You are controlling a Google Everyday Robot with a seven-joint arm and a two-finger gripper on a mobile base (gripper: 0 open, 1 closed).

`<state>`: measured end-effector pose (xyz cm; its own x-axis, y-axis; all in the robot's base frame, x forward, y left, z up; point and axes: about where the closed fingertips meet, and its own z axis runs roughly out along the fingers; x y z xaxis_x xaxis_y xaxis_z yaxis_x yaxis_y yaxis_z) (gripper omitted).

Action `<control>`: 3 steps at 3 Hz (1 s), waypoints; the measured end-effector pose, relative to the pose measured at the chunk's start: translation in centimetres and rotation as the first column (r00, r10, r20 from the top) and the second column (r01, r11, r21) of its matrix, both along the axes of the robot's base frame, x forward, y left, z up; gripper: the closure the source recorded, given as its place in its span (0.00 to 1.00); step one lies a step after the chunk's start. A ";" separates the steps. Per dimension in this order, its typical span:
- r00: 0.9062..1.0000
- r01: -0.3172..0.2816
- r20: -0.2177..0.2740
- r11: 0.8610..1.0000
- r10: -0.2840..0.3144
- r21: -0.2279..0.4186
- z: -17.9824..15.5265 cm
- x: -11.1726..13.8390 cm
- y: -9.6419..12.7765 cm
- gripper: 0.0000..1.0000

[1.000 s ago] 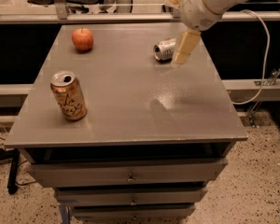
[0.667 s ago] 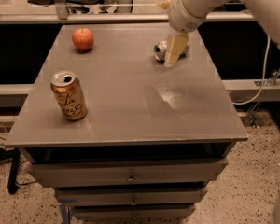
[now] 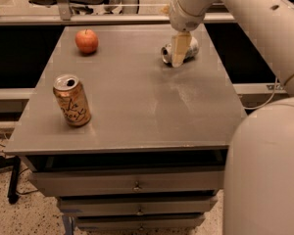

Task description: Place 7up can upright

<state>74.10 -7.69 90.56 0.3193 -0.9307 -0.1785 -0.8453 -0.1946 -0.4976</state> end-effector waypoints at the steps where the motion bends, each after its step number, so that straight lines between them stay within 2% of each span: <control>1: 0.999 -0.018 -0.027 0.998 0.017 -0.053 -1.5 0.9 -0.1 0.00; 2: 0.999 -0.019 -0.053 0.995 0.013 -0.100 -3.0 1.8 -0.7 0.00; 3: 0.997 -0.024 -0.072 0.991 0.014 -0.135 -3.8 2.2 -1.6 0.05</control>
Offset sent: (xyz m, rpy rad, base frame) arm 0.0292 -0.0191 -0.0357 -0.1516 0.0713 0.0090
